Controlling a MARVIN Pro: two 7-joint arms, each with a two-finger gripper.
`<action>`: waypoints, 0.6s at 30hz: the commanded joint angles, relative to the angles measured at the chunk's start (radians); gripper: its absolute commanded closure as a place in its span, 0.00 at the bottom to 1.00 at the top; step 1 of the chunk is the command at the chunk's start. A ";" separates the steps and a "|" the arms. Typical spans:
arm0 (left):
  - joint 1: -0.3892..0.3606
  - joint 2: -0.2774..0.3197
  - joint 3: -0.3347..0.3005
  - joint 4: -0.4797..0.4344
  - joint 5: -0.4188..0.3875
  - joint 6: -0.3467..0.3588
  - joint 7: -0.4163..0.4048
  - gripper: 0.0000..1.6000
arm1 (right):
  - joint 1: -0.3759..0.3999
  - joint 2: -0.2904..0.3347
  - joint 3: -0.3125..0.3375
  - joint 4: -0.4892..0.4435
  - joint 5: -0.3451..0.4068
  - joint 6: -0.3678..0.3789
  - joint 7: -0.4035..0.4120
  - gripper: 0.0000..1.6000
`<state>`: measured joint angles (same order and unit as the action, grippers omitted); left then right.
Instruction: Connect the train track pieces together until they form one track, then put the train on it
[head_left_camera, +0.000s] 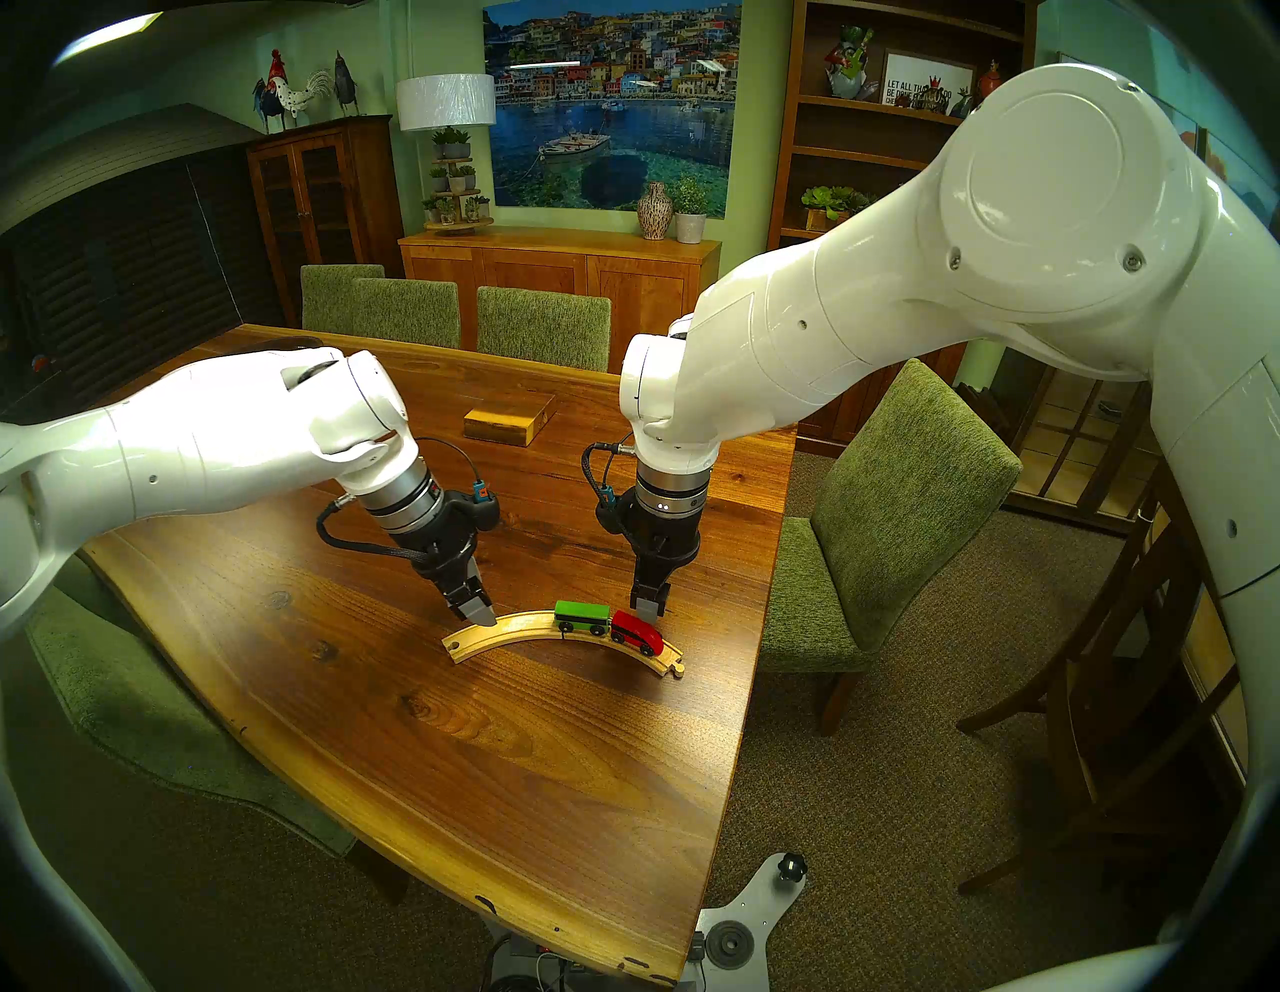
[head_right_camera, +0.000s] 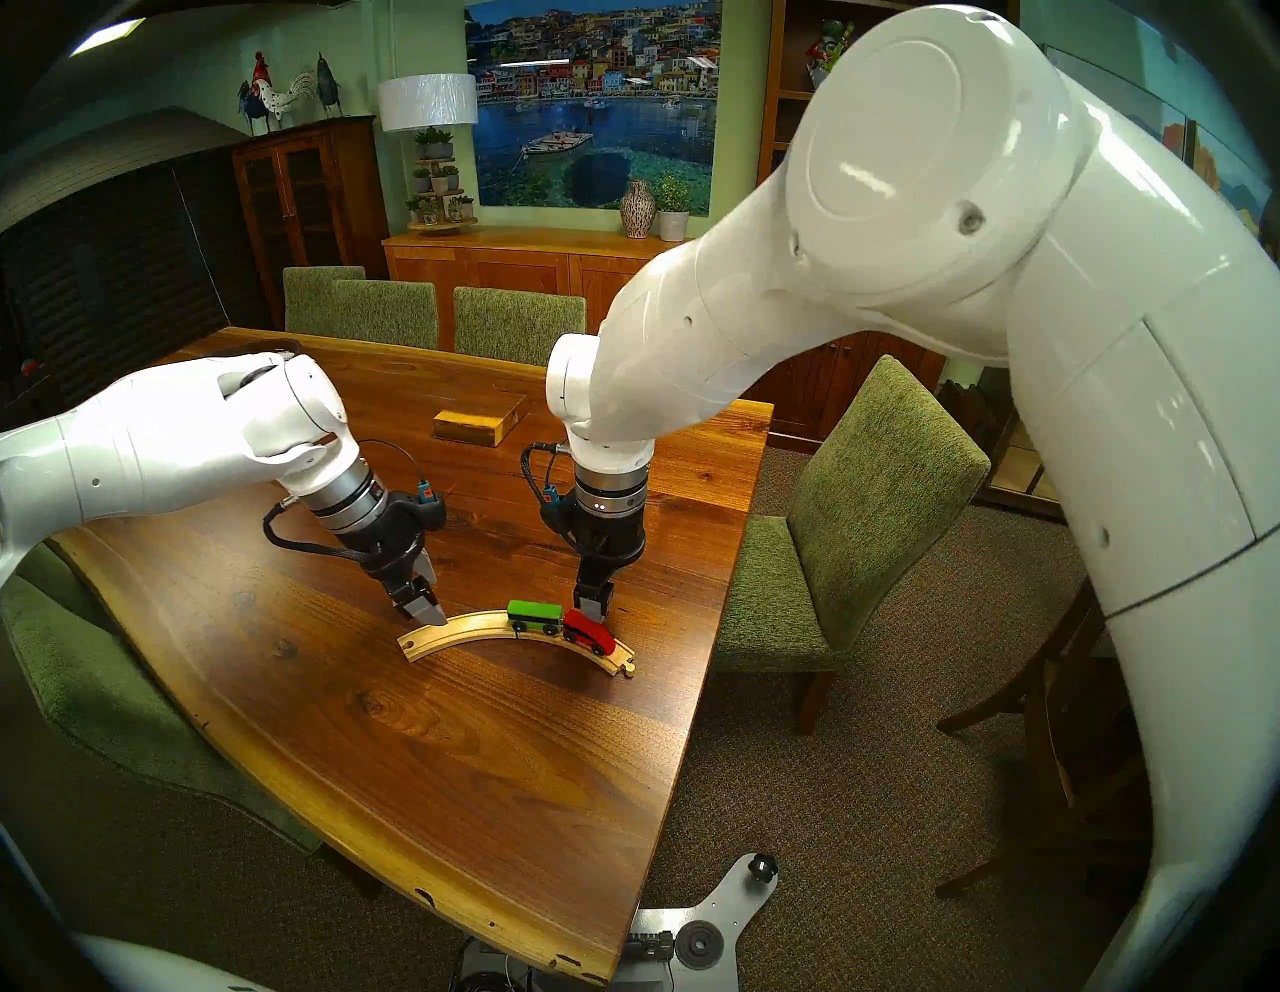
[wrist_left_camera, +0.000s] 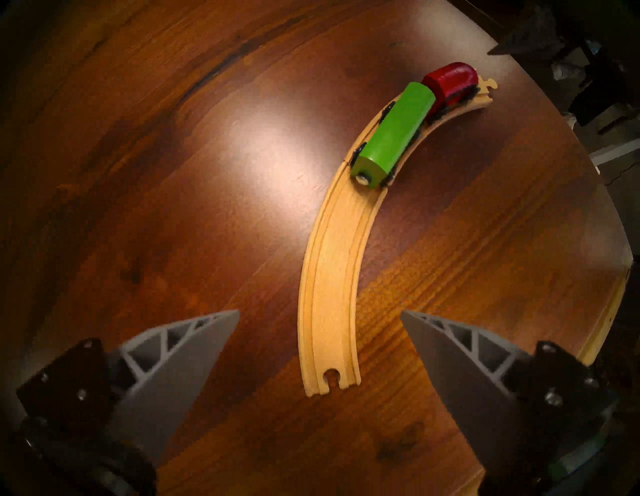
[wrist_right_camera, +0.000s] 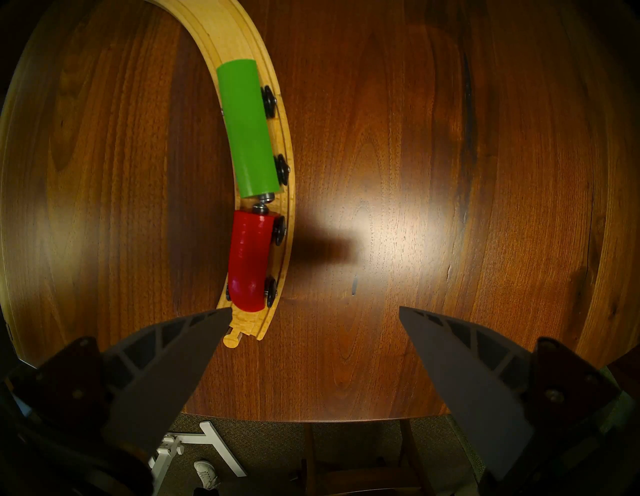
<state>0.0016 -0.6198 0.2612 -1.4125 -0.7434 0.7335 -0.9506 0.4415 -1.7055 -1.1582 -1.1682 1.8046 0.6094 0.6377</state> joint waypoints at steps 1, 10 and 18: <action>-0.101 0.105 0.006 -0.048 0.029 -0.025 -0.061 0.00 | 0.029 0.007 0.003 0.014 -0.001 -0.001 -0.001 0.00; -0.113 0.218 0.007 -0.165 0.083 -0.067 -0.081 0.00 | 0.031 0.008 0.003 0.013 -0.002 -0.001 -0.001 0.00; -0.102 0.233 -0.002 -0.187 0.111 -0.080 -0.063 0.00 | 0.031 0.008 0.004 0.012 -0.002 -0.002 -0.001 0.00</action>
<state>-0.0593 -0.4273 0.2863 -1.5774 -0.6468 0.6662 -1.0243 0.4416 -1.7054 -1.1578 -1.1686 1.8043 0.6095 0.6376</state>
